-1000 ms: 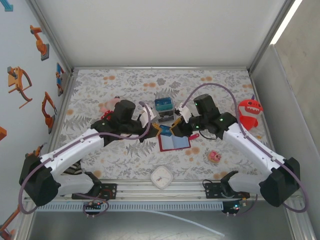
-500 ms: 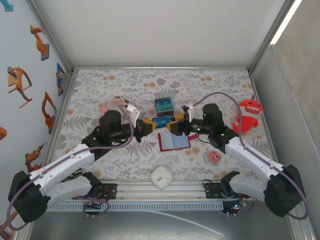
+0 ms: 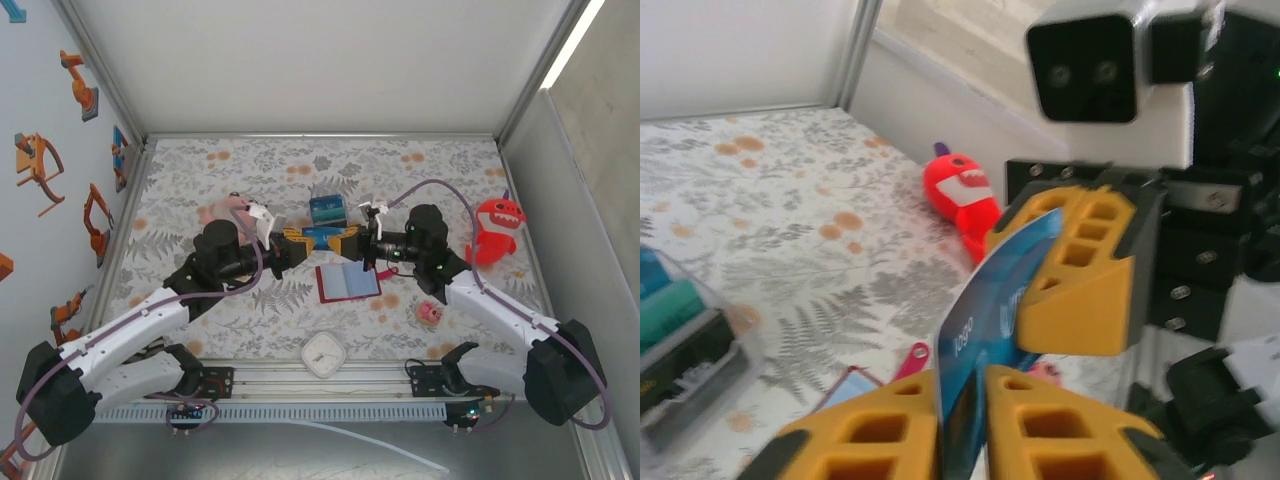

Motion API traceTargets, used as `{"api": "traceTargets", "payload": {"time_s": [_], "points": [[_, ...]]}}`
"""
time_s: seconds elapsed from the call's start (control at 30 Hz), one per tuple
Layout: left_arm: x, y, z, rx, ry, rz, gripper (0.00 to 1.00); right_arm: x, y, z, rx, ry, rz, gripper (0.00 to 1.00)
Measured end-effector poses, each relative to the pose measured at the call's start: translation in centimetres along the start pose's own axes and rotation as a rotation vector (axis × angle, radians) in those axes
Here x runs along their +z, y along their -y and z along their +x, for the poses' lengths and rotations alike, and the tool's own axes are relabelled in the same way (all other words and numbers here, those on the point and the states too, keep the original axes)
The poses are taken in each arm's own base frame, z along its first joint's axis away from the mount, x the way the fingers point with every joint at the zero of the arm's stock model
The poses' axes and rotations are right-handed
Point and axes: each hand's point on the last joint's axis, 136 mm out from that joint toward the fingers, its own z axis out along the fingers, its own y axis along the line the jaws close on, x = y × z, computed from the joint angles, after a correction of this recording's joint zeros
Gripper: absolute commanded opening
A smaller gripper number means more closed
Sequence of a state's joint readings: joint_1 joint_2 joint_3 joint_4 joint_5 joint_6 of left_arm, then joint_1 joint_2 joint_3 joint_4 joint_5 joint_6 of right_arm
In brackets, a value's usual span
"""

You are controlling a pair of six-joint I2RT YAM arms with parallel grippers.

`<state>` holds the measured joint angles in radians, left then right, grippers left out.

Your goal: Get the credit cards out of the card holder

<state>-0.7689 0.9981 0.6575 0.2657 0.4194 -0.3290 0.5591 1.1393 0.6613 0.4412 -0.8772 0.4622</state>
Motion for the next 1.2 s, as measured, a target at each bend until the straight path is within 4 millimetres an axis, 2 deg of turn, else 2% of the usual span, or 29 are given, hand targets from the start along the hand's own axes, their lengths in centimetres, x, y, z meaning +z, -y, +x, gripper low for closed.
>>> {"api": "traceTargets", "payload": {"time_s": [0.1, 0.27, 0.37, 0.47, 0.53, 0.7, 0.9, 1.2], "points": [[0.0, -0.3, -0.3, 0.041, -0.027, -0.029, 0.52, -0.3, 0.2, 0.3, -0.007, -0.025, 0.036, 0.00], [-0.5, -0.1, -2.8, 0.153, -0.038, -0.068, 0.79, -0.9, 0.5, 0.4, -0.030, -0.070, 0.107, 0.00], [-0.3, 0.0, -4.1, 0.226, -0.083, -0.079, 0.80, -1.2, 0.8, 0.9, -0.032, -0.108, 0.143, 0.00], [0.6, -0.1, -4.5, 0.280, -0.150, -0.076, 0.79, -1.5, 1.1, 1.5, -0.026, -0.150, 0.172, 0.00], [1.4, -0.3, -4.1, 0.303, -0.206, -0.060, 0.79, -1.7, 1.2, 1.8, -0.025, -0.172, 0.186, 0.00], [3.1, -0.9, -1.3, 0.326, -0.366, 0.005, 0.75, -2.0, 1.3, 2.2, -0.030, -0.217, 0.201, 0.00], [3.6, -0.7, 0.9, 0.337, -0.466, 0.089, 0.70, -2.1, 1.0, 2.2, -0.039, -0.237, 0.200, 0.00], [4.6, 0.0, 2.0, 0.344, -0.518, 0.207, 0.27, -2.1, 0.8, 2.7, -0.039, -0.258, 0.179, 0.00]]}}
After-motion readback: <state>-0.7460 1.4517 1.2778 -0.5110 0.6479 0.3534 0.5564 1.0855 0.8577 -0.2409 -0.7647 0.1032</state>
